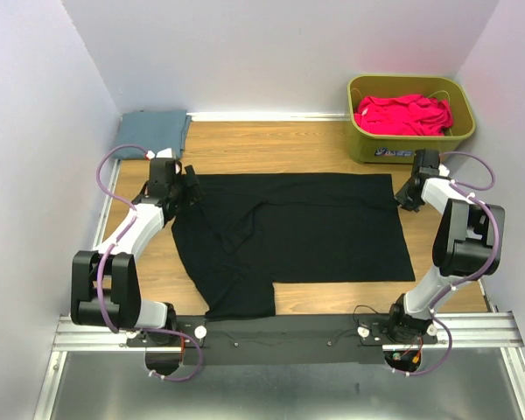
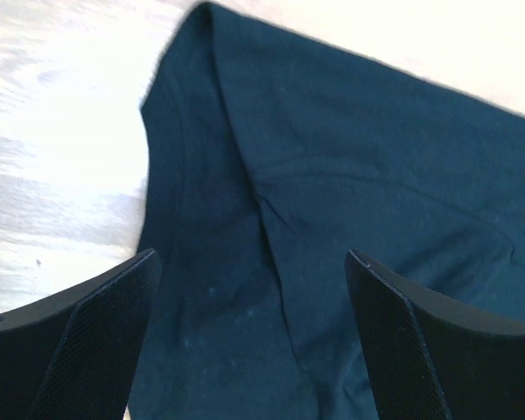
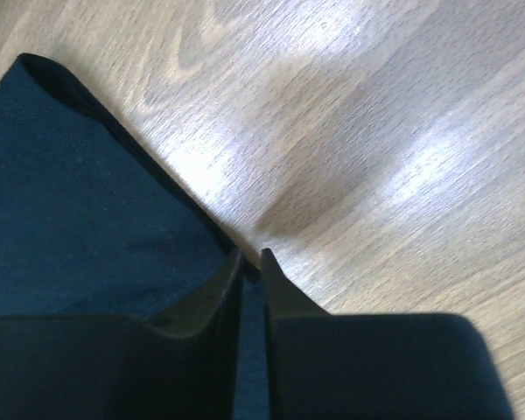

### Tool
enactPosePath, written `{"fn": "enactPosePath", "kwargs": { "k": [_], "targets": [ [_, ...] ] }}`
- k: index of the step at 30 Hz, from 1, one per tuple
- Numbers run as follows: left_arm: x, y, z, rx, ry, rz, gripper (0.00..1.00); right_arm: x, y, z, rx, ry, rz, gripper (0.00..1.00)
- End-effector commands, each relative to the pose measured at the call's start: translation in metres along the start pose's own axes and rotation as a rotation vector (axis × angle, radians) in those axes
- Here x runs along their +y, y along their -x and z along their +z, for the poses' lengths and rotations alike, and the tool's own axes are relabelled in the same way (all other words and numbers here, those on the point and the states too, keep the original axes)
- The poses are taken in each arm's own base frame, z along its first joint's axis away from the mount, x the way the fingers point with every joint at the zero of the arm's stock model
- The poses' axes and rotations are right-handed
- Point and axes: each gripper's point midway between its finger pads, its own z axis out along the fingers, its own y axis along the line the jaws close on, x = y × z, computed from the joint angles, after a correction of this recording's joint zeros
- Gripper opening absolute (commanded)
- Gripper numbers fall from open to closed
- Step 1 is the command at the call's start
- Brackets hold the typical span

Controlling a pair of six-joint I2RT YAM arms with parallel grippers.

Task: Fold and stack the t-shirts
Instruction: Fold the tshirt

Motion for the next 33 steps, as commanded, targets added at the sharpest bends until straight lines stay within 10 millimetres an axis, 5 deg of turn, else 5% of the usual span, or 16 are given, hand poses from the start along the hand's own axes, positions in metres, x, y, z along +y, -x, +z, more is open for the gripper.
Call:
{"fn": "enactPosePath", "kwargs": {
  "k": [1,5,9,12,14,18,23,33],
  "targets": [
    [-0.004,-0.014,-0.009,0.046,-0.017,0.035,0.94,-0.008,0.01,-0.005,-0.025,-0.044,-0.023,0.24],
    [-0.013,-0.026,-0.014,0.104,-0.056,0.052,0.93,0.022,0.02,-0.032,-0.047,0.1,-0.053,0.4],
    [-0.024,-0.043,-0.018,0.168,-0.087,0.083,0.93,0.072,0.012,-0.062,-0.056,0.284,-0.141,0.41],
    [-0.036,-0.055,-0.02,0.208,-0.115,0.108,0.91,0.127,-0.019,-0.088,-0.005,0.506,-0.226,0.41],
    [-0.04,-0.063,-0.02,0.236,-0.122,0.124,0.88,0.171,-0.056,-0.109,0.064,0.682,-0.276,0.41],
    [-0.066,-0.081,-0.028,0.28,-0.187,0.218,0.79,0.22,-0.113,-0.128,0.162,0.857,-0.34,0.41],
    [-0.1,-0.089,-0.037,0.25,-0.22,0.39,0.77,0.232,-0.154,-0.12,0.24,0.874,-0.353,0.41],
    [-0.14,-0.122,-0.026,0.272,-0.206,0.626,0.77,0.213,-0.155,-0.113,0.194,0.815,-0.365,0.61]
  ]
}}
